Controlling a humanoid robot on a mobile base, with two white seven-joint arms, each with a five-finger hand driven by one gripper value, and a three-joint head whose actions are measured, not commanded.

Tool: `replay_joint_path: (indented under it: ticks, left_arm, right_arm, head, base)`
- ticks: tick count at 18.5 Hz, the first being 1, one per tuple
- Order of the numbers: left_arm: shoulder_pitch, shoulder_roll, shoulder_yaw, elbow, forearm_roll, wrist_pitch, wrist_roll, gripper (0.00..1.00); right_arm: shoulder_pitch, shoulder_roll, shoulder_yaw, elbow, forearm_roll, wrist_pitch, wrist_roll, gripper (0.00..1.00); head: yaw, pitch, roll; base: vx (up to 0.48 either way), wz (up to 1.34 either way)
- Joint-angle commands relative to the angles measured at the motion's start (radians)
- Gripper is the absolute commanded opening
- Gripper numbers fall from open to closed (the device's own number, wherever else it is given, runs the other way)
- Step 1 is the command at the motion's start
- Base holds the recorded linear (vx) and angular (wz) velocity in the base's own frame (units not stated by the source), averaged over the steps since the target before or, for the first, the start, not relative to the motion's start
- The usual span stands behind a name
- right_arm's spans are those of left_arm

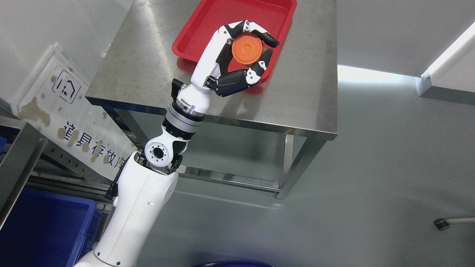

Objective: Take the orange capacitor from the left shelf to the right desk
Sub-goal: 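Lower the capacitor into the red tray with the left hand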

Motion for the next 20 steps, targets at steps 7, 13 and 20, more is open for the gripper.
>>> replay_joint_path:
  ticks: [7,13,20]
  left_arm:
    - [-0.127,0.017,0.031,0.152,-0.001,0.158,0.033,0.04]
    - [-0.145,0.017,0.025,0.244,0.002,0.189,0.031,0.04]
    - [-0.224,0.017,-0.022,0.434,0.005,0.201,0.036,0.04]
  right_arm:
    - [0.028,-0.017,-0.011,-0.023,0.0,0.002,0.004,1.0]
    - [0.028,-0.017,-0.011,-0.023,0.0,0.002,0.005,1.0]
    - [0.028,-0.017,-0.011,-0.023,0.0,0.002,0.005,1.0]
  head:
    - [0.0,0.0,0.0]
    - [0.0,0.0,0.0]
    - [0.0,0.0,0.0]
  base:
    - [0.139,-0.01]
    - [0.068,0.02]
    - [0.013,0.0]
